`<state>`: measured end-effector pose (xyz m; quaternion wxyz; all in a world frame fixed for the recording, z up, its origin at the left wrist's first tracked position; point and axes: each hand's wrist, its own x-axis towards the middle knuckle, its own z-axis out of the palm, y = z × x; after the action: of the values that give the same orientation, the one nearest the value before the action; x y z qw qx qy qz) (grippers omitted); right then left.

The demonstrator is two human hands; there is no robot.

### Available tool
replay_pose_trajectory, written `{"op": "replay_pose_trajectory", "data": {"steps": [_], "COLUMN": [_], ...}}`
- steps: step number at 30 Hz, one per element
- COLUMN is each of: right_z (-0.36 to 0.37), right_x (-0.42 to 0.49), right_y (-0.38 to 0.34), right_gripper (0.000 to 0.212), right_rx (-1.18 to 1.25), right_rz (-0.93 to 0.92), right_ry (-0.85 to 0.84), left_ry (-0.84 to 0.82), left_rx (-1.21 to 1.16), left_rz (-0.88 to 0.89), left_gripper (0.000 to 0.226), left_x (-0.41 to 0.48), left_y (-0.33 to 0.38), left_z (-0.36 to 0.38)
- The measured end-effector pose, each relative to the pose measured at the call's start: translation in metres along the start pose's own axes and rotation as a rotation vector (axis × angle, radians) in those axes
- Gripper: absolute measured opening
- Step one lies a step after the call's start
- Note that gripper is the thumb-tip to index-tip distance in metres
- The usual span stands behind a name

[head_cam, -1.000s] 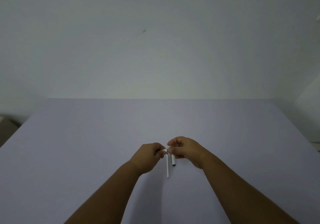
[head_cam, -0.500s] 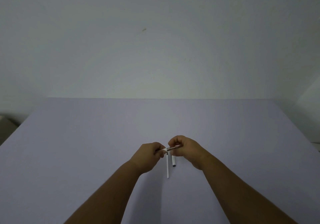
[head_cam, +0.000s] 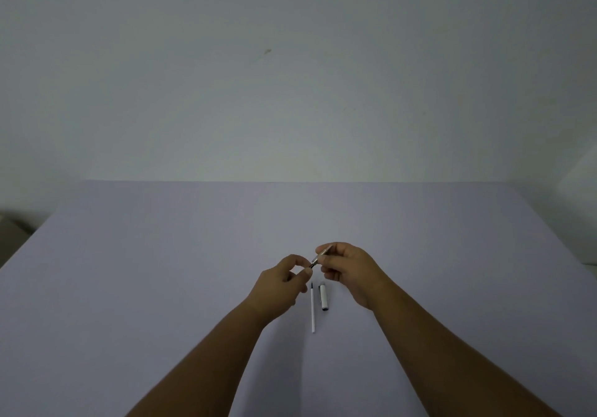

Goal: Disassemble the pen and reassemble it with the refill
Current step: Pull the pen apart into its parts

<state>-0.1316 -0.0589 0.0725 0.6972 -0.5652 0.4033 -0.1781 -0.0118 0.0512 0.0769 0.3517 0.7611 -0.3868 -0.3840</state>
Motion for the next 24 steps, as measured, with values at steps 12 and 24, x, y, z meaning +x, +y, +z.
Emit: {"op": "replay_pose_trajectory", "data": {"steps": [12, 24], "right_z": [-0.017, -0.013], "right_x": [0.024, 0.036], "right_y": [0.013, 0.088], "right_gripper": [0.018, 0.027], "right_rx": [-0.087, -0.754], "right_rz": [0.072, 0.209], "right_ry": [0.263, 0.221], "left_ry": [0.067, 0.041], "left_rx": [-0.275, -0.374], "left_rz": [-0.256, -0.383], "left_gripper": [0.016, 0.012], "left_x": [0.011, 0.018], "left_y": [-0.018, -0.046], "left_z": [0.012, 0.034]}}
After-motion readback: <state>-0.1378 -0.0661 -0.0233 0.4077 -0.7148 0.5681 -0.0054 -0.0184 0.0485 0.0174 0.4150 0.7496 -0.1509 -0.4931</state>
